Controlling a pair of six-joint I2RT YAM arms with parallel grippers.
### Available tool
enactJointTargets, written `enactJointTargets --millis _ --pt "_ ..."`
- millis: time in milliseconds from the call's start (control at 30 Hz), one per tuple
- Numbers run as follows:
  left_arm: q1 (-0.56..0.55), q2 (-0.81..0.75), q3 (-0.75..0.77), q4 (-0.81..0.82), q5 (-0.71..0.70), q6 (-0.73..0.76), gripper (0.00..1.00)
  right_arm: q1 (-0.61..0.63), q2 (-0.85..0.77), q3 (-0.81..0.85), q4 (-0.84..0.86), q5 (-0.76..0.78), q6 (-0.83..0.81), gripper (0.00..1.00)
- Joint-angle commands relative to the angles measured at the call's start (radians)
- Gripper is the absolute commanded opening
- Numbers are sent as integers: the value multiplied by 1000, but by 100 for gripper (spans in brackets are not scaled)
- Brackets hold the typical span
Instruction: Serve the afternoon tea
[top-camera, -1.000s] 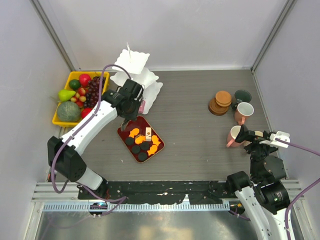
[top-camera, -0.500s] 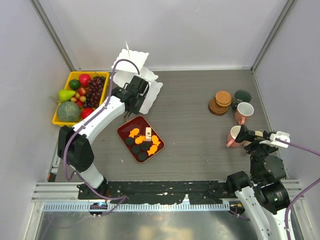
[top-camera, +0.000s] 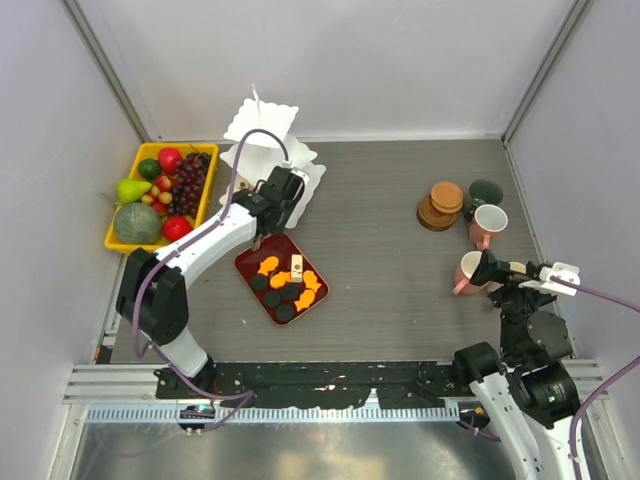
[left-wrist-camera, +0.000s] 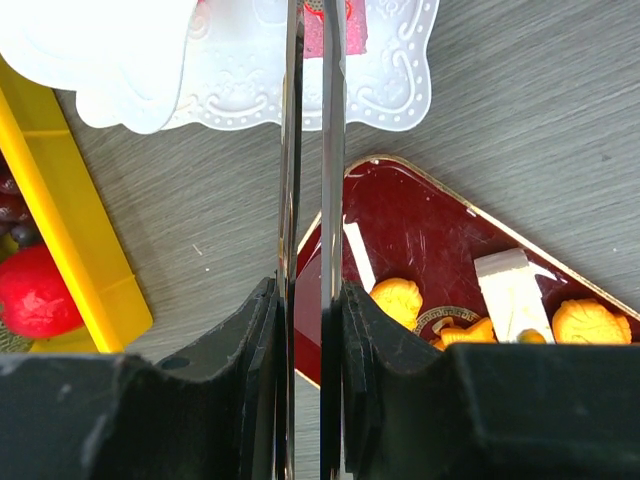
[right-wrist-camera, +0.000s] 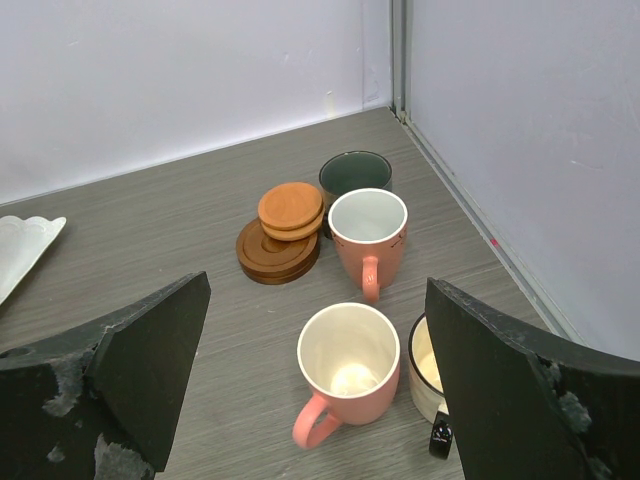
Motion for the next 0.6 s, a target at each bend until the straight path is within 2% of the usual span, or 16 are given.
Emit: enactJointTargets --millis 0,400,567 --pt "-9 -36 8 112 -44 16 30 6 12 1 48 6 -11 95" --pt "-14 56 48 153 -93 70 31 6 11 -1 48 6 -11 95" --pt "-17 37 6 199 -110 63 31 6 11 -2 48 7 -11 95"
